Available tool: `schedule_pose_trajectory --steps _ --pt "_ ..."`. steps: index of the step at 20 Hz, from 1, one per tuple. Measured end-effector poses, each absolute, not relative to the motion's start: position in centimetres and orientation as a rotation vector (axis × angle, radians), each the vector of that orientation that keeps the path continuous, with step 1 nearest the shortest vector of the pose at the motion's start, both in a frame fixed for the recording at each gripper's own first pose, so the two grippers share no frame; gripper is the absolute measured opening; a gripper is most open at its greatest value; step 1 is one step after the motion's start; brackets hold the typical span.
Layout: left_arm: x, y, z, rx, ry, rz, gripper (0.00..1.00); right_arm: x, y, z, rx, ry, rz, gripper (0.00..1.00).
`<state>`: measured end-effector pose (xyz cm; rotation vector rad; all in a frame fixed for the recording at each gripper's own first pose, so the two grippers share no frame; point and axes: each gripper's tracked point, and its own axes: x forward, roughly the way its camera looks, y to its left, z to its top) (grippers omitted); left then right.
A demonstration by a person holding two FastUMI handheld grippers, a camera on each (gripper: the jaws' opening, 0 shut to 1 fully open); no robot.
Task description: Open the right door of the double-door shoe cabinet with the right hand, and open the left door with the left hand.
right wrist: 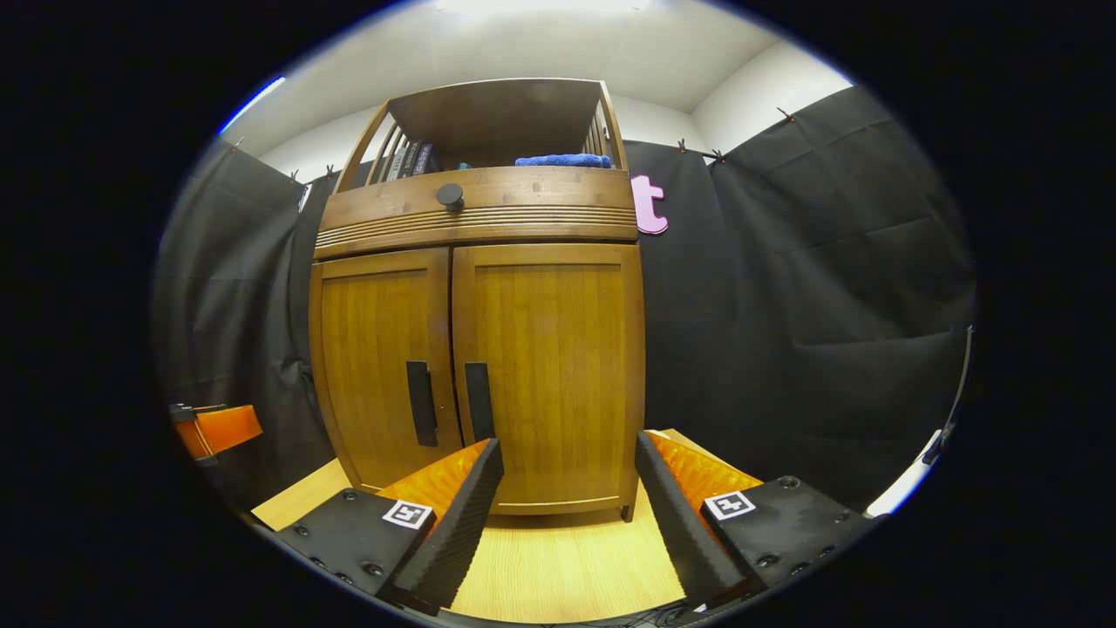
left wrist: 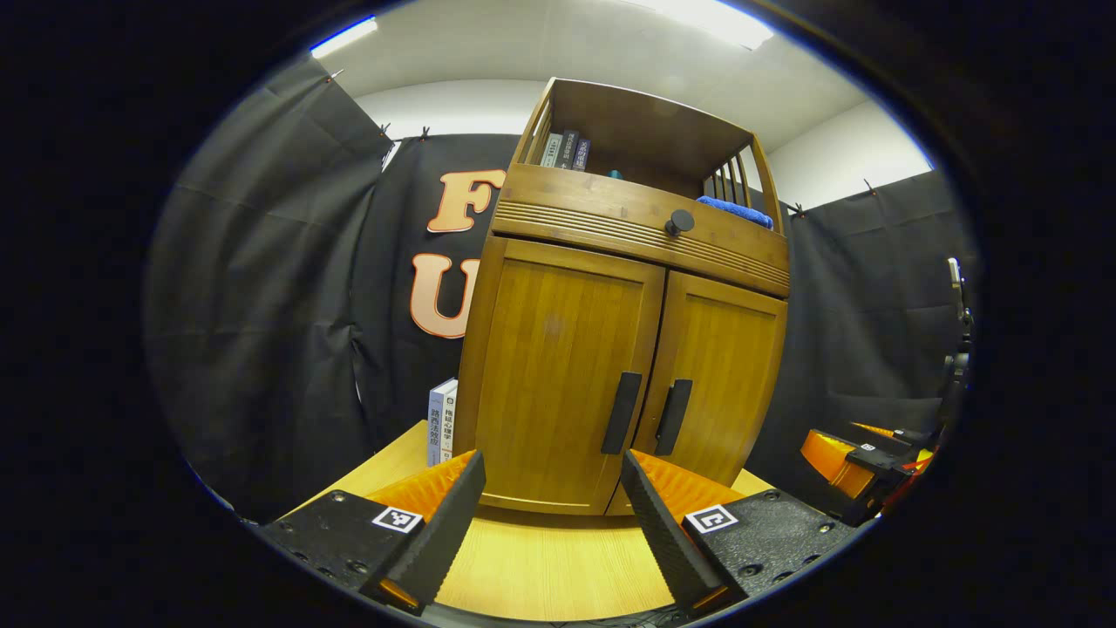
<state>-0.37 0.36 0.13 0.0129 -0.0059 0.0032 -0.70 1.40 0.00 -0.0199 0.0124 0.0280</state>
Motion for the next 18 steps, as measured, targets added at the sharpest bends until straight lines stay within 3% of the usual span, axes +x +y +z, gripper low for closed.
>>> schedule_pose_trajectory --steps 7,18 --pt "-0.2 0.6 -0.1 0.015 -0.001 -0.003 0.95 -0.4 1.5 -0.6 -0.018 0.029 0.022 0.98" --pt "-0.1 1.8 0.0 0.018 -0.003 0.024 0.92 1.9 4.3 -0.8 -0.034 0.028 0.074 0.98"
